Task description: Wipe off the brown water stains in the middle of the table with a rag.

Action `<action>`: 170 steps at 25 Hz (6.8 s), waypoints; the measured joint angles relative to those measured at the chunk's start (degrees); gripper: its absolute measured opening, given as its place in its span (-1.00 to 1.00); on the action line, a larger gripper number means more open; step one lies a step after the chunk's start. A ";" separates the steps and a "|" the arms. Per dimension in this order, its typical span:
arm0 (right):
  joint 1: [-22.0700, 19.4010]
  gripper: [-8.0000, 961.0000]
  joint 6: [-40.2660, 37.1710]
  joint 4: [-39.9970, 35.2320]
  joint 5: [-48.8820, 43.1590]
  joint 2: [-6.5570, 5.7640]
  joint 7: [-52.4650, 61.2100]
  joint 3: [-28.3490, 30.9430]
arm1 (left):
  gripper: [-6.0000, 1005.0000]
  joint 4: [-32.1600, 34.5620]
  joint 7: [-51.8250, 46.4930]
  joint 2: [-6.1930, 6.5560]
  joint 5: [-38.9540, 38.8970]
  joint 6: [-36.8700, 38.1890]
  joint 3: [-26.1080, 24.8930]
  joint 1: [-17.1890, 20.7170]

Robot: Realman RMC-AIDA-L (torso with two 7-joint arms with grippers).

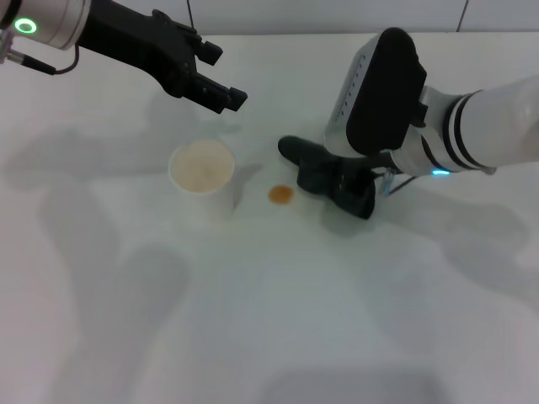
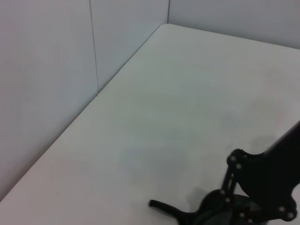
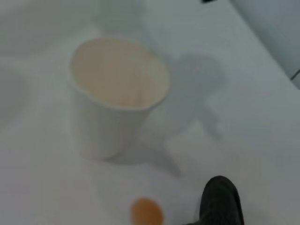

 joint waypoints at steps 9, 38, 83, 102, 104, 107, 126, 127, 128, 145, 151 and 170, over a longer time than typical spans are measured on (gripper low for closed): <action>0.50 -0.84 1.74 0.46 0.49 0.10 0.00 -1.76 | 0.72 0.00 -0.03 0.00 0.06 -0.12 0.00 -0.28; 2.68 -0.84 -4.78 -4.69 0.46 0.09 -0.58 -11.94 | 0.72 0.00 0.20 0.01 0.08 -0.45 0.00 -0.33; 2.16 -0.82 -11.72 -5.62 -0.69 -0.24 -0.12 -9.42 | 0.71 1.31 0.41 0.01 0.63 -1.78 0.00 -0.01; -0.14 -0.82 -12.48 -3.27 -4.88 -0.23 -0.96 -0.18 | 0.71 1.32 0.42 0.01 0.61 -2.49 0.00 0.07; -1.32 -0.81 -14.82 -4.39 -4.95 -0.32 -1.02 2.33 | 0.71 1.32 0.42 0.00 0.61 -2.53 0.00 0.08; -3.52 -0.81 -18.86 -6.15 -5.02 -0.39 -1.26 6.07 | 0.71 1.32 0.42 0.00 0.60 -2.82 0.00 0.12; -5.17 -0.80 -21.14 -4.98 -1.28 -0.59 -1.43 21.82 | 0.71 1.32 0.96 0.01 0.70 -4.14 0.00 0.20; -4.99 -0.80 -20.74 -4.66 -1.19 -0.59 -1.43 22.48 | 0.71 1.32 0.98 0.00 0.70 -4.14 0.00 0.21; -4.98 -0.80 -20.41 -4.60 -1.11 -0.59 -1.45 22.80 | 0.71 1.32 1.02 0.01 0.70 -4.13 0.00 0.21; -6.16 0.10 -20.80 -6.53 1.63 -0.92 -3.41 30.32 | 0.71 1.10 0.84 0.01 -0.79 1.32 -0.09 0.11; -6.34 0.62 -30.86 -6.72 14.93 -0.93 -11.84 44.13 | 0.71 -2.75 0.42 -0.02 -5.03 12.33 -0.10 2.66; -7.74 0.80 -40.16 9.01 28.08 -2.43 -30.06 57.30 | 0.71 8.36 1.92 -0.01 -5.49 11.38 -0.12 20.15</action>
